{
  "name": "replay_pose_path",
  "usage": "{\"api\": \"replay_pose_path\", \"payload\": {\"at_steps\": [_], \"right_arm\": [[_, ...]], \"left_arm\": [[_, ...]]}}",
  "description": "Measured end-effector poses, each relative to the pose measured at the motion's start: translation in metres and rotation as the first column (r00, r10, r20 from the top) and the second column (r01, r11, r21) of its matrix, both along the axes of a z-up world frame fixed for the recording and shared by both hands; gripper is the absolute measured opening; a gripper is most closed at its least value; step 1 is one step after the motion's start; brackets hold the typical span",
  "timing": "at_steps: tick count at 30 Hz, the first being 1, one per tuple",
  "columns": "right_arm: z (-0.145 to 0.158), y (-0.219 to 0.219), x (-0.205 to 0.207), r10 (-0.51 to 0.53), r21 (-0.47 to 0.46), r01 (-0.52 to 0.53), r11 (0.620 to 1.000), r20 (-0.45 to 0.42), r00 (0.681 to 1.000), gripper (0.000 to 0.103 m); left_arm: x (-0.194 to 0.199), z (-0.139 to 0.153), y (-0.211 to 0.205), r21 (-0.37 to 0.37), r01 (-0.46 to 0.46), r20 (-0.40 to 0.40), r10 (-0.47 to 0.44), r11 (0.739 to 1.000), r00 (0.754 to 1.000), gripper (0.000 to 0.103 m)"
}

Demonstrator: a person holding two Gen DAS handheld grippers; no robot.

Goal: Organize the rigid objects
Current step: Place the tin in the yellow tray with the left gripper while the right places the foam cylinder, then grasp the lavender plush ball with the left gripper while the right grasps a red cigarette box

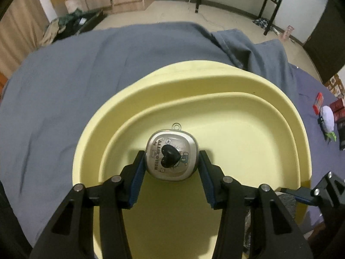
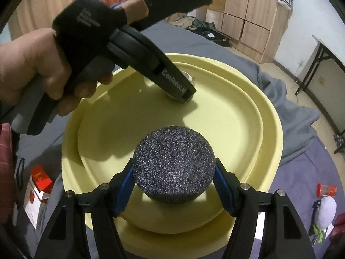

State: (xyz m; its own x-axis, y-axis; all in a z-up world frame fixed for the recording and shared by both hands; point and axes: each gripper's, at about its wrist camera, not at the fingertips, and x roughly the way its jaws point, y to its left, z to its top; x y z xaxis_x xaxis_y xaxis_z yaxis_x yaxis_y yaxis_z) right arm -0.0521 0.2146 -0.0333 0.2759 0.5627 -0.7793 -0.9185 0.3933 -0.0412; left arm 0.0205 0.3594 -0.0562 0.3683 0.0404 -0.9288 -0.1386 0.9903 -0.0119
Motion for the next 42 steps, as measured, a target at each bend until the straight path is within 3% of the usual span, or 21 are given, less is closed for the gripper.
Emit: {"api": "replay_pose_path", "payload": {"at_steps": [2,3,5,7,9,12,15,18,21,24,26,28,31,37,42], "right_arm": [[-0.006,0.004,0.003,-0.010,-0.037,0.010,0.999,-0.013,1.000,0.081],[-0.008,0.002,0.006,-0.016,-0.054,0.014,0.998,-0.040,0.999,0.094],[0.004,-0.003,0.004,-0.019,-0.005,0.019,1.000,-0.058,0.998,0.101],[0.025,-0.019,0.009,-0.051,0.072,0.056,0.996,-0.071,0.996,0.103],[0.047,-0.041,0.016,-0.108,0.133,0.118,0.984,-0.076,0.991,0.102],[0.075,-0.092,0.038,-0.215,0.197,0.231,0.953,-0.100,0.971,0.103],[0.093,-0.160,0.061,-0.346,0.243,0.374,0.895,-0.149,0.926,0.103],[0.097,-0.246,0.079,-0.504,0.233,0.527,0.818,-0.151,0.850,0.103],[0.081,-0.331,0.097,-0.681,0.167,0.701,0.693,-0.168,0.713,0.103],[0.060,-0.418,0.108,-0.806,0.142,0.834,0.533,-0.215,0.552,0.103],[0.050,-0.453,0.110,-0.847,0.119,0.876,0.467,-0.225,0.482,0.103],[0.040,-0.475,0.115,-0.864,0.089,0.901,0.424,-0.257,0.432,0.103],[0.033,-0.476,0.120,-0.864,0.056,0.903,0.426,-0.269,0.425,0.103],[0.030,-0.455,0.149,-0.862,0.022,0.905,0.425,-0.295,0.412,0.103],[0.022,-0.458,0.183,-0.880,0.003,0.914,0.406,-0.270,0.391,0.103]], "left_arm": [[-0.001,0.001,-0.002,0.017,0.014,0.012,-0.014,1.000,1.000,0.050],[-0.001,0.002,-0.002,0.014,0.007,0.014,-0.007,1.000,1.000,0.050],[-0.003,0.005,0.001,-0.017,-0.018,0.027,0.018,1.000,0.999,0.051],[-0.004,0.016,0.000,-0.025,-0.027,0.049,0.028,0.999,0.998,0.065],[-0.006,0.033,-0.007,-0.016,-0.017,0.083,0.019,1.000,0.996,0.098],[-0.008,0.067,-0.029,-0.022,-0.002,0.187,0.006,1.000,0.982,0.102],[0.003,0.085,-0.051,-0.056,0.004,0.184,0.006,0.998,0.983,0.103],[0.010,0.101,-0.095,-0.075,0.056,0.205,-0.039,0.996,0.978,0.103],[0.026,0.103,-0.156,-0.112,0.152,0.218,-0.125,0.982,0.968,0.103],[0.044,0.088,-0.215,-0.096,0.262,0.182,-0.242,0.960,0.953,0.103],[0.050,0.078,-0.246,-0.066,0.334,0.162,-0.321,0.940,0.933,0.103],[0.054,0.063,-0.280,-0.017,0.407,0.137,-0.401,0.913,0.906,0.103],[0.065,0.044,-0.303,0.030,0.443,0.099,-0.444,0.896,0.891,0.103],[0.081,0.027,-0.303,-0.011,0.431,0.075,-0.429,0.902,0.900,0.098],[0.084,0.012,-0.312,-0.025,0.443,0.047,-0.442,0.896,0.896,0.086]]}}
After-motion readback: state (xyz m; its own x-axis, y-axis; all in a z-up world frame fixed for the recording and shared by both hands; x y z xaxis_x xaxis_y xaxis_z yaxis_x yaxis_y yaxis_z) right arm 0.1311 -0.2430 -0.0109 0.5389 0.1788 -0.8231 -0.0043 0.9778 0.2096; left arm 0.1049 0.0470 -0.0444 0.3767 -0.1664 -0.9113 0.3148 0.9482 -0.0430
